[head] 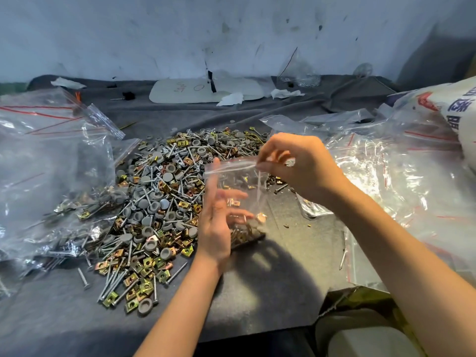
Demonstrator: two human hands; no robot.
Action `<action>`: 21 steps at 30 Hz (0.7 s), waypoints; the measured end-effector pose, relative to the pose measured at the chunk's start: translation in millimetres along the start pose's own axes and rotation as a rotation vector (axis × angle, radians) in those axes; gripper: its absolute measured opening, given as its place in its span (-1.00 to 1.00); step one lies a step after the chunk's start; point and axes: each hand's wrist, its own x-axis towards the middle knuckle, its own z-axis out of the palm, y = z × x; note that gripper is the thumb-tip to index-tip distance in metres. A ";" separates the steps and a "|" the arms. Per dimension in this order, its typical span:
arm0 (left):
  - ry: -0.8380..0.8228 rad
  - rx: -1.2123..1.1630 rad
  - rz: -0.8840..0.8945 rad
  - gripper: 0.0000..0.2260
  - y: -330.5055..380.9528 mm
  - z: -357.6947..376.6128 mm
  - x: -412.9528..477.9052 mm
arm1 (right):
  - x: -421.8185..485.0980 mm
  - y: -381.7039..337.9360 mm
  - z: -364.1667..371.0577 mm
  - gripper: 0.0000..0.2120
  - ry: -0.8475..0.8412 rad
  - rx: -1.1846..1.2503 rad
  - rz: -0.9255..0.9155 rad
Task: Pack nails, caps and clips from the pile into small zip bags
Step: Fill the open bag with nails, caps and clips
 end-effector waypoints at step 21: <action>0.089 -0.034 -0.040 -0.48 -8.2 -0.3 -0.7 | -9.2 30.2 73.8 -0.87 -0.356 -0.032 0.343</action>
